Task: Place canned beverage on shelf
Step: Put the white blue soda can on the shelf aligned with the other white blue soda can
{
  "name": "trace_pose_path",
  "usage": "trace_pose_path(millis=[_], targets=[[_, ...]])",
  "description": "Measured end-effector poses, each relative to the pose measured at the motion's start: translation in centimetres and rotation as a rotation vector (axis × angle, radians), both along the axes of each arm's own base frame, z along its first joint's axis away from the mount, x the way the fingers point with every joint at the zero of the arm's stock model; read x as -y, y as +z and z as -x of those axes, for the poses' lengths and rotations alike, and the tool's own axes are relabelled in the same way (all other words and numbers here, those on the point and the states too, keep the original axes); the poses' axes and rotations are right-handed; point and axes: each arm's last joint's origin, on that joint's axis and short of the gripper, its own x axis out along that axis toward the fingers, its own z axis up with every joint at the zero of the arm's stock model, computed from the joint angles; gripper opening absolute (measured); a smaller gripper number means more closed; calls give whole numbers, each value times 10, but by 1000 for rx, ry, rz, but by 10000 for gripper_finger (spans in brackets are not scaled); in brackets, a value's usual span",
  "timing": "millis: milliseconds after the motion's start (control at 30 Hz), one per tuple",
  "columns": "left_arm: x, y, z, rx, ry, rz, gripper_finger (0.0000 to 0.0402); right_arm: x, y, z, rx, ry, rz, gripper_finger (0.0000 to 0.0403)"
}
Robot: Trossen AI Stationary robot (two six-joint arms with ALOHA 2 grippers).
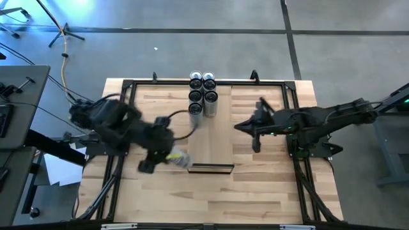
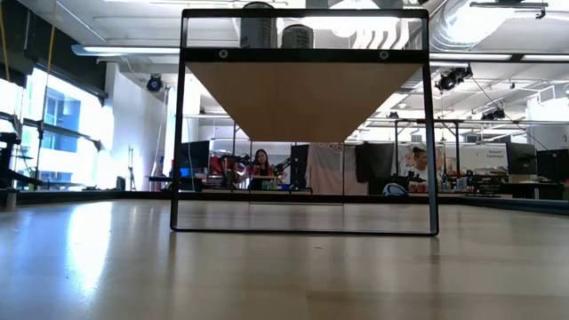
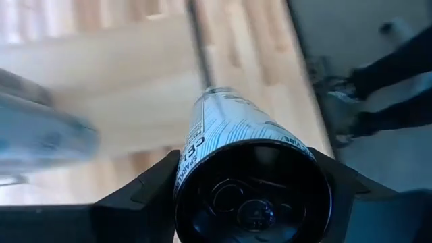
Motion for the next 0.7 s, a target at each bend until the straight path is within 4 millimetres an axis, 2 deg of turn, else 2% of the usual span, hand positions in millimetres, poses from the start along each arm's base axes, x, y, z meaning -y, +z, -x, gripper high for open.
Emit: trace_pose_path(millis=[167, 333, 533, 700], targets=[[-19, 3, -39, 58, 4, -87, 219, 2, 13, 25, 48, -39, 15, 0], [-36, -17, -69, 18, 44, -133, 219, -1, 10, 33, 9, -64, 11, 0], [-51, -37, -94, -52, 101, -118, 220, -5, 9, 28, 17, -70, -21, 0], [-54, -42, -98, -70, 98, -97, 220, -14, 20, 5, 201, -29, -89, 0]])
